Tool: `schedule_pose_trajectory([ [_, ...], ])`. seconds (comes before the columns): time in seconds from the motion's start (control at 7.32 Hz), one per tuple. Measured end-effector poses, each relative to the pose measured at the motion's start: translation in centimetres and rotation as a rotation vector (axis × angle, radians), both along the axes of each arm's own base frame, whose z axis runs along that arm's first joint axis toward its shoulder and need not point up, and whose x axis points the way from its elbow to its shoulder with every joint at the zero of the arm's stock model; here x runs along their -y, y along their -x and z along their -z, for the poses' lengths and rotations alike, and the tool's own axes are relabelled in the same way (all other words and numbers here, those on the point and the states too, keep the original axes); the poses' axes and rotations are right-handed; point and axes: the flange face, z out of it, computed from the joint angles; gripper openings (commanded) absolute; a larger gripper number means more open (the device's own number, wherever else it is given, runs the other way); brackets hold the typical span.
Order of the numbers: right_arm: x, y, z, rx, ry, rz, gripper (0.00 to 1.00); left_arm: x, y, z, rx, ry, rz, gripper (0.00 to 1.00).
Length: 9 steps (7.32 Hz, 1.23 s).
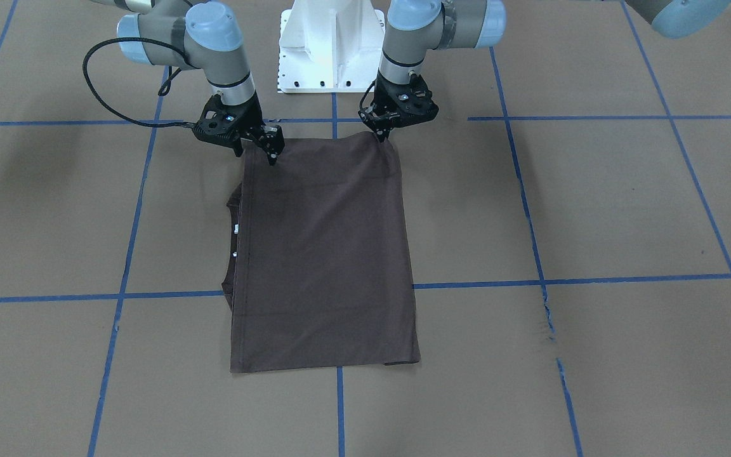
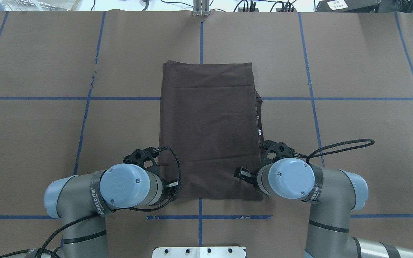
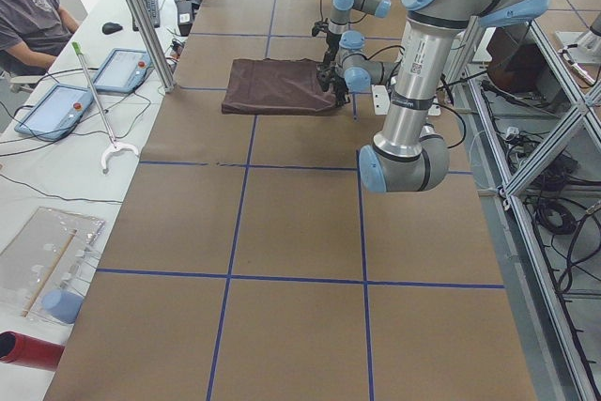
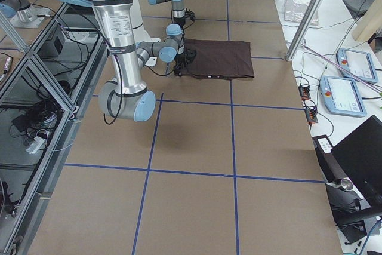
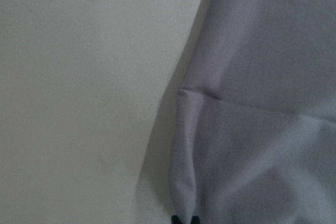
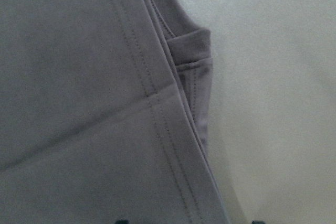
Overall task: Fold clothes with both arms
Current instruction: 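Grasp both near corners with the left and right grippers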
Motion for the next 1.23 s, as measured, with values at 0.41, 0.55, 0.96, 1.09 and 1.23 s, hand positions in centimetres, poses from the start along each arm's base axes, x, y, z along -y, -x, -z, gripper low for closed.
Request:
schedule_pose_trajectory([
  [0.41, 0.06, 0.15, 0.11, 0.0, -0.001, 0.002, 0.0, -0.01, 0.0, -0.04, 0.0, 0.001, -0.001, 0.0],
  [0.55, 0.15, 0.14, 0.15, 0.0, -0.001, 0.002, 0.0, -0.03, -0.01, -0.02, 0.0, 0.001, -0.001, 0.0],
  [0.96, 0.49, 0.19, 0.72, 0.005, -0.002, -0.001, 0.0, -0.08, -0.06, 0.03, 0.0, 0.001, -0.002, 0.0],
  [1.09, 0.61, 0.22, 0.87, 0.001, -0.001, -0.002, 0.0, -0.09, -0.06, 0.04, -0.001, 0.0, -0.002, 0.0],
  [1.23, 0.69, 0.23, 0.94, -0.002, -0.001, -0.003, 0.0, -0.09, -0.06, 0.04, -0.001, 0.001, -0.002, 0.0],
])
